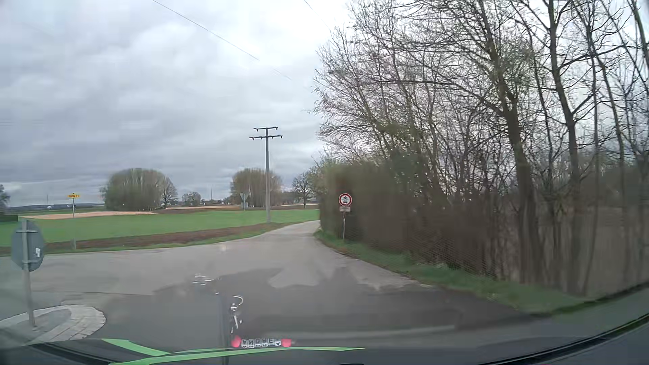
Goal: Follow the waypoints while adhering to traffic rules and regulations
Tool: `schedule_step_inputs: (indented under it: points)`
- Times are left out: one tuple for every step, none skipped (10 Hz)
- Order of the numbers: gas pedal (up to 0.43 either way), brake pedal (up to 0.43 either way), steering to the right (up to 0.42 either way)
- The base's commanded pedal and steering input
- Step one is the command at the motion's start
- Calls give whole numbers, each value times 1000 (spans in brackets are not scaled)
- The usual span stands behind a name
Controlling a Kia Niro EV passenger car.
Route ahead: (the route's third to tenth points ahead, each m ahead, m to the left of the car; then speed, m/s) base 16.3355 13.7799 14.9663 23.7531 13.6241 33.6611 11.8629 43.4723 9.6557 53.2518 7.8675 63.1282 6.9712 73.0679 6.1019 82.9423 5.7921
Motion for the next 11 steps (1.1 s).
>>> schedule_step_inputs:
  points:
    - [0,0,-165]
    - [0,0,-190]
    - [0,0,-212]
    - [0,0,-230]
    - [0,0,-249]
    - [0,0,-272]
    - [0,0,-291]
    - [0,0,-309]
    - [0,0,-322]
    - [0,0,-332]
    - [0,0,-345]
